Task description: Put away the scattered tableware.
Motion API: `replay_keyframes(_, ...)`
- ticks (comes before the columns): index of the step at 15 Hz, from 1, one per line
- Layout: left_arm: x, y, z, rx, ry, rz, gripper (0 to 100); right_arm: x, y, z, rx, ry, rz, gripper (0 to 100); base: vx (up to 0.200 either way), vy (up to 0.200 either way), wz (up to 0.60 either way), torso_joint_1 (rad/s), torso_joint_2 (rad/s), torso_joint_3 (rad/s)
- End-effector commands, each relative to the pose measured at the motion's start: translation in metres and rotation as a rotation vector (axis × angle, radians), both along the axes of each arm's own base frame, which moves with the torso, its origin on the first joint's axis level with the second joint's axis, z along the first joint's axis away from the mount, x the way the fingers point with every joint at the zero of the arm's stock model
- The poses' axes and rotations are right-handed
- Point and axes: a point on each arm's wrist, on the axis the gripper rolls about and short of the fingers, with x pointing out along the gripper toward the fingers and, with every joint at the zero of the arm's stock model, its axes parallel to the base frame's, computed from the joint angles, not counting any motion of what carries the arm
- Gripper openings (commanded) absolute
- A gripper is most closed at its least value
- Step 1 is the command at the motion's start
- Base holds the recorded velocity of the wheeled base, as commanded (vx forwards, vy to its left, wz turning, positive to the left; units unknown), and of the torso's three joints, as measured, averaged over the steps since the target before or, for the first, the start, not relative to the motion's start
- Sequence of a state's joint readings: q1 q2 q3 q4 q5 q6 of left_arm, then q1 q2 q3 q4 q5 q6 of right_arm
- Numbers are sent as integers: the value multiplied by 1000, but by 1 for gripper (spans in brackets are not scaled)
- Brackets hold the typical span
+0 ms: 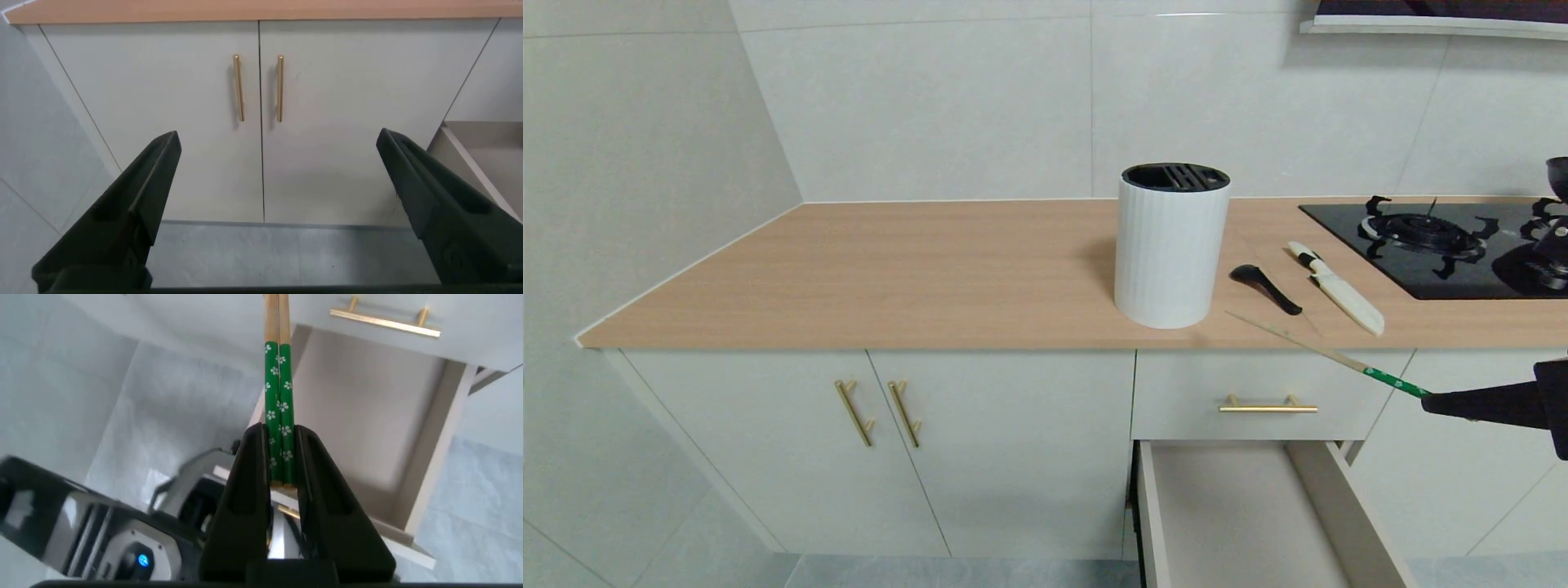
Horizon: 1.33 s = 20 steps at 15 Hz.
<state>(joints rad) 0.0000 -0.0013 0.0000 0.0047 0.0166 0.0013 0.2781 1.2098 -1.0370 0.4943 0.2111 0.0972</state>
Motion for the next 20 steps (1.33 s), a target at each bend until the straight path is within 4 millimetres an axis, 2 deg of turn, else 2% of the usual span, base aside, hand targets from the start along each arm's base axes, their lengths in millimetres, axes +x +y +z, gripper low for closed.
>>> replay_keyframes(1, 0, 0, 0, 0, 1, 0, 100, 0, 4, -3, -5, 15, 21, 0, 0, 0, 0, 0, 0, 0)
replay_keyframes(9, 0, 0, 0, 0, 1, 0, 100, 5, 6, -13, -18, 47, 29, 0, 0, 0, 0, -11, 27, 17)
replay_keyframes(20, 0, 0, 0, 0, 1, 0, 100, 9, 13, -26, -46, 62, 81, 0, 0, 0, 0, -174, 452, 274)
